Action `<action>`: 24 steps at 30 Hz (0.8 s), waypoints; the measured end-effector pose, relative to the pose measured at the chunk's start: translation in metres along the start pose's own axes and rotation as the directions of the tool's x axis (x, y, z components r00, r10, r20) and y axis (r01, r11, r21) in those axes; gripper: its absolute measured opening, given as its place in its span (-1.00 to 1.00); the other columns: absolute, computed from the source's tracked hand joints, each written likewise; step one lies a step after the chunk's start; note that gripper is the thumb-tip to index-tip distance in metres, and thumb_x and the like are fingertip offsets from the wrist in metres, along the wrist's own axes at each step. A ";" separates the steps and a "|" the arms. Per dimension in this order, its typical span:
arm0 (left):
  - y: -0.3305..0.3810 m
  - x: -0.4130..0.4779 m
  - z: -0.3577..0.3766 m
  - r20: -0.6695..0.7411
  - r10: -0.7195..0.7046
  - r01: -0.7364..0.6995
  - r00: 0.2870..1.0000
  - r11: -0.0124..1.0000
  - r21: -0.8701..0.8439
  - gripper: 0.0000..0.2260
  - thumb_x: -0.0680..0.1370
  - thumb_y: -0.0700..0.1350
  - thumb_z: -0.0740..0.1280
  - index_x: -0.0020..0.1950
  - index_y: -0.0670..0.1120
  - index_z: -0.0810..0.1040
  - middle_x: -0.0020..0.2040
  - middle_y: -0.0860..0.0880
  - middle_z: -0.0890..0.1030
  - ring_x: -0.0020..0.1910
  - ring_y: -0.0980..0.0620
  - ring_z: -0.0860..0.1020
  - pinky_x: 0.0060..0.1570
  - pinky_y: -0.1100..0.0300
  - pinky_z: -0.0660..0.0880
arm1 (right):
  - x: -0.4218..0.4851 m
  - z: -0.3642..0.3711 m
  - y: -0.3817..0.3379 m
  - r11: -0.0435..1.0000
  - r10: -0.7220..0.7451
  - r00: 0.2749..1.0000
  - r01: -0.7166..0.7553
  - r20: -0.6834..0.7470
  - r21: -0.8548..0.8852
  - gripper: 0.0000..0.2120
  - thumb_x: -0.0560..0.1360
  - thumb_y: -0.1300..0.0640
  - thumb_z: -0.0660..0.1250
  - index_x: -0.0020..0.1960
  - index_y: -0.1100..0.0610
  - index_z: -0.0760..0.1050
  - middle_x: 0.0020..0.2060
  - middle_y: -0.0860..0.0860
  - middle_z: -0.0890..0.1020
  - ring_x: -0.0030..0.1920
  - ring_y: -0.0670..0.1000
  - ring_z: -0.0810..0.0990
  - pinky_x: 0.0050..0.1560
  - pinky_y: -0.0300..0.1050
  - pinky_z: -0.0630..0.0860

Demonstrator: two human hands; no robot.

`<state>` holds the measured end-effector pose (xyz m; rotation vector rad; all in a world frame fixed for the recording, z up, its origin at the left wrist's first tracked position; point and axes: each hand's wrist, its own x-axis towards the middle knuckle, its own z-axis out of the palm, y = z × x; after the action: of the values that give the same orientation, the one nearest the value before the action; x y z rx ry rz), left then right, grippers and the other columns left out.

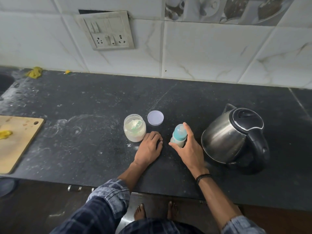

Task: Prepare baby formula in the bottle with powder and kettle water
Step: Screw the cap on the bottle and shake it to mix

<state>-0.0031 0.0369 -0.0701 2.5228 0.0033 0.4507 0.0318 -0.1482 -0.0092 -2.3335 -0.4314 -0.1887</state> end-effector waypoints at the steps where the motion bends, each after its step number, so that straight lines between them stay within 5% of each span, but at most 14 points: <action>1: 0.000 0.000 0.000 0.000 0.002 -0.002 1.000 1.000 0.001 -0.94 0.59 -0.19 0.36 0.05 -0.12 0.54 0.08 -0.02 0.54 -0.01 -0.07 0.49 0.14 0.08 0.43 | 0.003 -0.002 -0.003 1.000 0.012 1.000 -0.011 0.011 -0.013 -0.03 0.35 -0.06 0.65 0.53 -0.22 0.07 0.37 -0.01 0.59 0.24 0.11 0.64 0.03 0.03 0.60; 5: 0.000 -0.001 -0.001 -0.001 0.006 -0.006 1.000 1.000 0.002 -0.94 0.59 -0.19 0.35 0.05 -0.12 0.54 0.09 -0.01 0.54 0.01 -0.06 0.49 0.15 0.10 0.41 | 0.029 -0.022 -0.019 0.992 0.077 0.978 -0.055 0.194 -0.116 -0.08 0.43 -0.14 0.52 0.52 -0.36 -0.05 0.36 -0.06 0.59 0.22 0.20 0.63 0.07 0.03 0.54; 8: 0.000 -0.001 -0.001 0.002 0.003 -0.003 1.000 1.000 -0.001 -0.95 0.59 -0.19 0.35 0.05 -0.12 0.54 0.09 0.00 0.53 0.01 -0.06 0.49 0.15 0.10 0.41 | 0.043 -0.056 -0.042 0.998 0.042 0.986 -0.035 0.164 -0.049 -0.08 0.41 -0.15 0.54 0.51 -0.39 -0.03 0.36 -0.14 0.57 0.20 0.24 0.65 0.11 0.10 0.60; 11: -0.001 0.001 0.000 0.002 0.006 -0.006 1.000 1.000 0.004 -0.95 0.60 -0.19 0.35 0.04 -0.12 0.54 0.08 -0.01 0.53 0.01 -0.06 0.49 0.15 0.10 0.41 | 0.047 -0.090 -0.071 0.957 -0.022 0.993 0.055 -0.119 0.286 -0.06 0.37 0.01 0.65 0.53 -0.25 0.12 0.29 -0.41 0.50 0.14 0.04 0.68 0.10 0.17 0.64; 14: -0.001 -0.001 0.001 0.000 0.006 -0.006 1.000 1.000 0.005 -0.95 0.59 -0.20 0.35 0.04 -0.11 0.53 0.07 0.00 0.53 0.02 -0.06 0.49 0.15 0.11 0.41 | 0.047 -0.110 -0.108 0.648 0.130 0.901 0.239 -0.414 0.723 -0.07 0.41 0.37 0.57 0.55 0.03 0.07 0.31 -0.26 0.52 0.14 -0.06 0.67 0.07 -0.01 0.65; 17: -0.001 -0.001 0.001 -0.010 0.006 -0.006 1.000 1.000 0.002 -0.94 0.58 -0.22 0.37 0.03 -0.12 0.53 0.06 -0.01 0.53 0.00 -0.05 0.48 0.15 0.12 0.40 | 0.042 -0.115 -0.126 0.498 0.205 0.935 0.154 -0.288 0.854 -0.06 0.44 0.47 0.50 0.58 0.04 0.02 0.33 -0.06 0.52 0.08 -0.10 0.68 0.07 -0.08 0.63; 20: 0.000 0.001 0.001 -0.025 0.020 -0.020 0.999 1.000 0.021 -0.88 0.54 -0.25 0.41 0.06 -0.16 0.55 0.02 -0.04 0.53 -0.03 -0.03 0.43 0.13 0.15 0.36 | 0.037 -0.121 -0.121 0.771 -0.035 0.999 0.013 0.022 0.637 -0.04 0.37 0.20 0.66 0.52 -0.28 0.19 0.19 -0.06 0.67 0.03 0.02 0.74 0.07 0.21 0.66; 21: -0.001 0.001 0.001 -0.025 0.021 -0.020 0.999 1.000 0.020 -0.88 0.54 -0.25 0.41 0.06 -0.16 0.56 0.02 -0.03 0.54 -0.03 -0.03 0.44 0.13 0.16 0.36 | 0.036 -0.126 -0.122 0.785 -0.041 0.998 0.001 0.050 0.620 -0.03 0.36 0.19 0.67 0.52 -0.29 0.19 0.16 -0.05 0.69 0.02 0.05 0.74 0.06 0.23 0.66; 24: -0.001 0.001 0.001 -0.012 0.017 -0.017 1.000 1.000 0.004 -0.93 0.57 -0.23 0.37 0.02 -0.12 0.53 0.03 0.00 0.54 -0.02 -0.04 0.48 0.15 0.13 0.39 | 0.044 -0.151 -0.136 0.531 0.005 0.991 0.110 -0.134 0.840 -0.01 0.40 0.38 0.57 0.58 -0.12 0.08 0.18 0.02 0.67 0.04 0.08 0.72 0.09 0.12 0.66</action>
<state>-0.0018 0.0373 -0.0712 2.5252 -0.0128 0.4735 0.0221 -0.1525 0.1985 -1.3125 -0.4065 -0.1054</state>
